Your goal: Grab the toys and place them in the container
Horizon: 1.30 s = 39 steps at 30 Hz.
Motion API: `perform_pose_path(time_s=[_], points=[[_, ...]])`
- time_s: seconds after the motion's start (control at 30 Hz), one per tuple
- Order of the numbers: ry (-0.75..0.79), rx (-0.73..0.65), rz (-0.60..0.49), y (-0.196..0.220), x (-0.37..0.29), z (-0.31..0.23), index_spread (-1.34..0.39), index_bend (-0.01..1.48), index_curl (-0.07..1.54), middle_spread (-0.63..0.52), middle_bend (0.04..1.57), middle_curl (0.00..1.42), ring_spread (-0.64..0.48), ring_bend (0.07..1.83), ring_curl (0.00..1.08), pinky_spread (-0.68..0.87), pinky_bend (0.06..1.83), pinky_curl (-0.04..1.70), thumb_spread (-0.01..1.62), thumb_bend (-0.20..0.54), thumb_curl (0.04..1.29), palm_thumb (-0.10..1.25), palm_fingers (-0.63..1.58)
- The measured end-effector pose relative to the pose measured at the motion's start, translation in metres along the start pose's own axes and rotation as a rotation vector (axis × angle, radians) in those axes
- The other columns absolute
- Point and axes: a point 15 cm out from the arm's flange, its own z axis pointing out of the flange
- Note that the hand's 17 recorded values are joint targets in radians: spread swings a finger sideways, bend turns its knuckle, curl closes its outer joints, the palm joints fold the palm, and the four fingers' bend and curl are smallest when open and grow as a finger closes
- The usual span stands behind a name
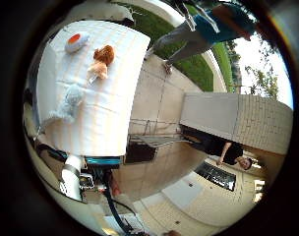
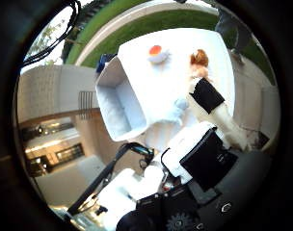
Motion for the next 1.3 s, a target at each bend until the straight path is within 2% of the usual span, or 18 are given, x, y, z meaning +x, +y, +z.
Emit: perform_pose_path(time_s=[0.17, 0.37, 0.5, 0.63, 0.97, 1.3], points=[[-0.014, -0.028, -0.126, -0.031, 0.020, 0.019, -0.24, 0.15, 0.29, 0.00, 0.18, 0.32, 0.28, 0.40, 0.31, 0.43, 0.59, 0.14, 1.23, -0.020, 0.40, 0.78, 0.23], [-0.016, -0.055, -0.190, -0.056, 0.054, 0.033, -0.27, 0.16, 0.28, 0.01, 0.18, 0.32, 0.26, 0.40, 0.31, 0.41, 0.57, 0.14, 1.23, -0.023, 0.40, 0.76, 0.19], [0.057, -0.092, -0.239, -0.060, 0.075, 0.041, -0.30, 0.14, 0.27, 0.01, 0.18, 0.33, 0.25, 0.41, 0.32, 0.39, 0.57, 0.15, 1.20, -0.027, 0.40, 0.75, 0.14], [0.131, -0.103, -0.323, -0.081, 0.087, 0.053, -0.32, 0.14, 0.25, 0.01, 0.18, 0.33, 0.24, 0.41, 0.32, 0.39, 0.58, 0.15, 1.18, -0.028, 0.41, 0.75, 0.12], [0.140, -0.235, -0.452, -0.125, 0.058, 0.122, -0.37, 0.16, 0.25, 0.00, 0.17, 0.33, 0.22, 0.38, 0.31, 0.37, 0.56, 0.17, 1.13, -0.022, 0.42, 0.77, 0.06], [0.097, -0.365, -0.477, -0.140, 0.037, 0.200, -0.38, 0.17, 0.25, 0.00, 0.17, 0.32, 0.22, 0.36, 0.31, 0.36, 0.54, 0.17, 1.10, -0.020, 0.43, 0.81, 0.04]])
